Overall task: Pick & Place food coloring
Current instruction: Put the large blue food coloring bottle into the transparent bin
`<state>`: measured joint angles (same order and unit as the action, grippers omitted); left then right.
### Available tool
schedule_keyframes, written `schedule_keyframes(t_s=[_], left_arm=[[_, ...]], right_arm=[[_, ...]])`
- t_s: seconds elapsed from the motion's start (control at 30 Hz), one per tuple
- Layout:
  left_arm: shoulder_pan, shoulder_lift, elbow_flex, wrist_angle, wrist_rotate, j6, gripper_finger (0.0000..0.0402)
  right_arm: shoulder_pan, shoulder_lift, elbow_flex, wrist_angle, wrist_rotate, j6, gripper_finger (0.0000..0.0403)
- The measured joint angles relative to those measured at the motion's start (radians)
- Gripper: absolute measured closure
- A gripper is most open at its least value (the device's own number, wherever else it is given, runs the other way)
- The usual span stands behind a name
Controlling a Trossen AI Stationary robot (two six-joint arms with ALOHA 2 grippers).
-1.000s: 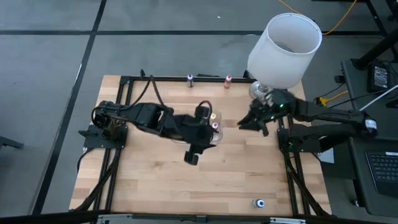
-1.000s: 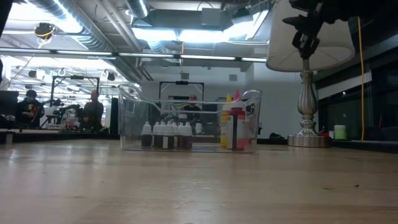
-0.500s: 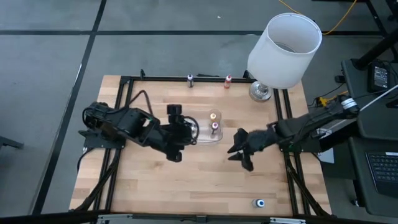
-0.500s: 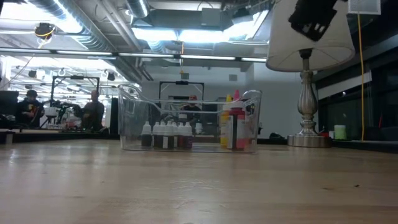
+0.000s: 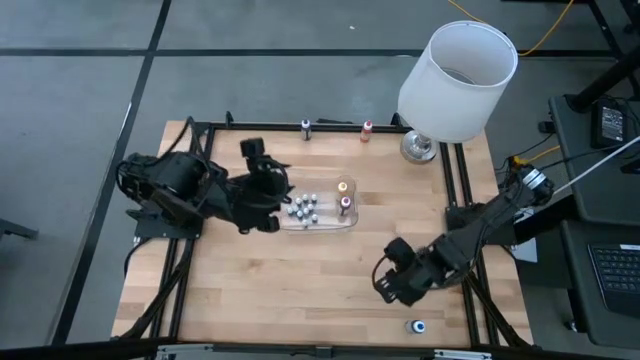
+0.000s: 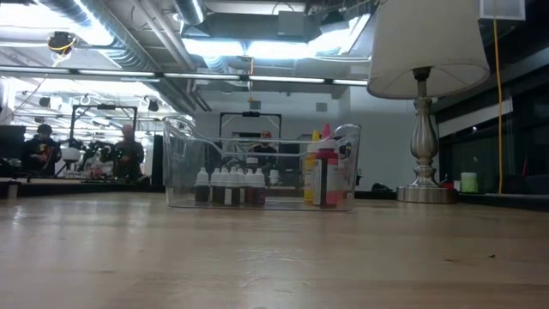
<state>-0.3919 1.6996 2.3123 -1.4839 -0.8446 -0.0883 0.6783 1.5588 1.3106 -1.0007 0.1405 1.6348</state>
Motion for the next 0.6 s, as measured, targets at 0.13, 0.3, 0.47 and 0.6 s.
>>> schedule_keyframes(t_s=[0.13,0.3,0.47,0.6], left_arm=[[0.023,-0.023,0.0,-0.026,-0.032,0.008,0.0201],[0.053,-0.046,0.0,-0.055,-0.036,-0.005,0.0201],[0.067,-0.048,0.0,-0.088,-0.036,-0.019,0.0201],[0.067,-0.048,-0.001,-0.089,-0.037,-0.021,0.0201]], right_arm=[[0.06,0.042,0.0,-0.01,-0.061,0.261,0.031],[0.141,0.058,0.0,0.021,-0.15,0.445,0.0325],[0.173,0.057,0.041,0.027,-0.191,0.48,0.0342],[0.178,0.058,0.057,0.001,-0.187,0.444,0.0356]])
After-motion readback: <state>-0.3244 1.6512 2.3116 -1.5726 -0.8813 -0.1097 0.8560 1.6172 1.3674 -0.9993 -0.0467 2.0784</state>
